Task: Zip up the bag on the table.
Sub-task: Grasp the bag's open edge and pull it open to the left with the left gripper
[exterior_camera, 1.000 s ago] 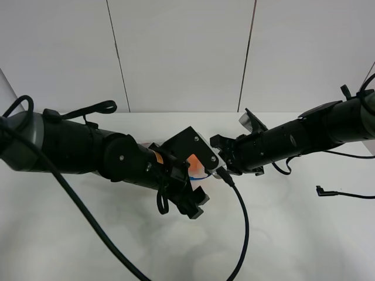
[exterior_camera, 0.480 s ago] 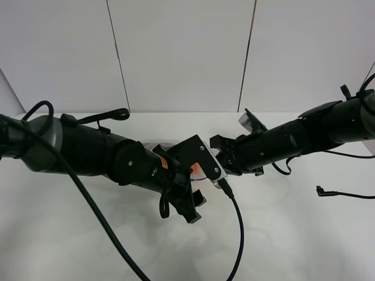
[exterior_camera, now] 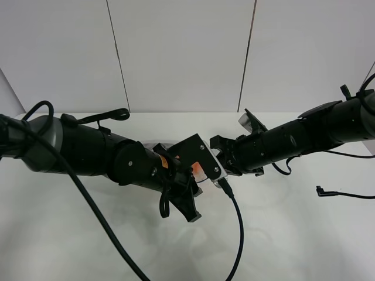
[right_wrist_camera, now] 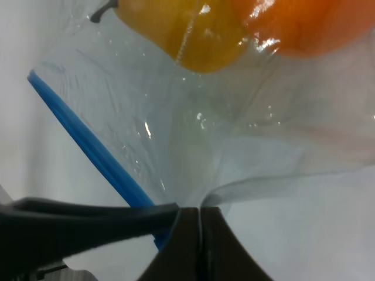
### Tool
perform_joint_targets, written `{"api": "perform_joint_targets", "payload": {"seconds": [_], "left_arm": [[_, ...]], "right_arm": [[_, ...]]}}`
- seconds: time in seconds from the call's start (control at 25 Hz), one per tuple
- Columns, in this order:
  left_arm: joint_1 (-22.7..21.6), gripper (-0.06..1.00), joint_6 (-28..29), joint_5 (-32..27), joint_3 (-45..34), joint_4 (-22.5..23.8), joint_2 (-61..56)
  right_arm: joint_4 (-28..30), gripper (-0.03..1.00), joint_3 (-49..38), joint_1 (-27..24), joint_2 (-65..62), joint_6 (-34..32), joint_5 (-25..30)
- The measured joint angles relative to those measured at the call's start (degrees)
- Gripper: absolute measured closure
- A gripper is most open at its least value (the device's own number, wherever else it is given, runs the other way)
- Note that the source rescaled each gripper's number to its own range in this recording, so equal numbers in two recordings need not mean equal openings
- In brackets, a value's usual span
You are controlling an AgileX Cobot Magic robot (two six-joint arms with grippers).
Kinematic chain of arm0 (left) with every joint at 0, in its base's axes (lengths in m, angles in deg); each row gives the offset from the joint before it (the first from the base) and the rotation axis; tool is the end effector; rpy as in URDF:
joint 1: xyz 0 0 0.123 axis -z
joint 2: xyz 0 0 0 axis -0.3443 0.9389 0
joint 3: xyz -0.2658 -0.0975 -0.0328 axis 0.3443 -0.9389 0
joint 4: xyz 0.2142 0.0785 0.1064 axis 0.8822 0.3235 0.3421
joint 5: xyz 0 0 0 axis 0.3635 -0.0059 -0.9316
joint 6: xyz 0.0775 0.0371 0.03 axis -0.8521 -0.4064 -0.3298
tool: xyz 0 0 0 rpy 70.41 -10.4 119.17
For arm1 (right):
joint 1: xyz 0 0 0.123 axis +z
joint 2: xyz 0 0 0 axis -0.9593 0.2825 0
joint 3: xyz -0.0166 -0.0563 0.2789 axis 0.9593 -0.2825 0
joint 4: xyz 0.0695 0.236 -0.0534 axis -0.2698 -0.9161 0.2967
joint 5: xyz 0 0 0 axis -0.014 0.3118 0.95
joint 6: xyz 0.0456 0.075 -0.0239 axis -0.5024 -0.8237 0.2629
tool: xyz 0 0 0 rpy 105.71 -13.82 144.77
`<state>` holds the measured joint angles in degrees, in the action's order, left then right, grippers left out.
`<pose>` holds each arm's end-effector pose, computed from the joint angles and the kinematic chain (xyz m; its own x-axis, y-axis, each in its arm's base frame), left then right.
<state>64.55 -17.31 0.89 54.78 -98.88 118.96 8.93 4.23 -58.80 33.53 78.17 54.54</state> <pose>0.2587 -0.2562 0.1597 -0.2386 0.7420 -0.6265 0.8546 0.4669 0.2276 0.3051 0.1392 0.1602 -0.9404 -0.0084 -0.3400 -0.2455 0.7087 0.6614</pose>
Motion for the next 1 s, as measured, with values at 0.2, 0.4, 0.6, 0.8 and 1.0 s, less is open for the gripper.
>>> {"api": "perform_joint_targets", "payload": {"seconds": [0.2,0.4,0.6,0.8,1.0], "left_arm": [[0.0,0.87,-2.8,0.5,0.0,0.0,0.0],[0.0,0.94,-4.3,0.6,0.0,0.1,0.0],[0.0,0.94,-6.0,0.0,0.0,2.7,0.0],[-1.4,0.94,-6.0,-3.4,0.2,8.4,0.0],[-6.7,0.94,-5.7,-9.5,0.3,12.1,0.0]], "right_arm": [[0.0,0.97,0.0,0.0,0.0,-0.1,0.0],[0.0,0.97,0.0,0.0,0.0,-0.1,-0.1],[0.0,0.97,0.0,0.0,0.0,-0.1,-0.3],[0.1,0.97,0.0,0.3,0.0,-0.1,-0.3],[0.1,0.97,0.0,0.3,0.0,-0.1,-0.9]]}}
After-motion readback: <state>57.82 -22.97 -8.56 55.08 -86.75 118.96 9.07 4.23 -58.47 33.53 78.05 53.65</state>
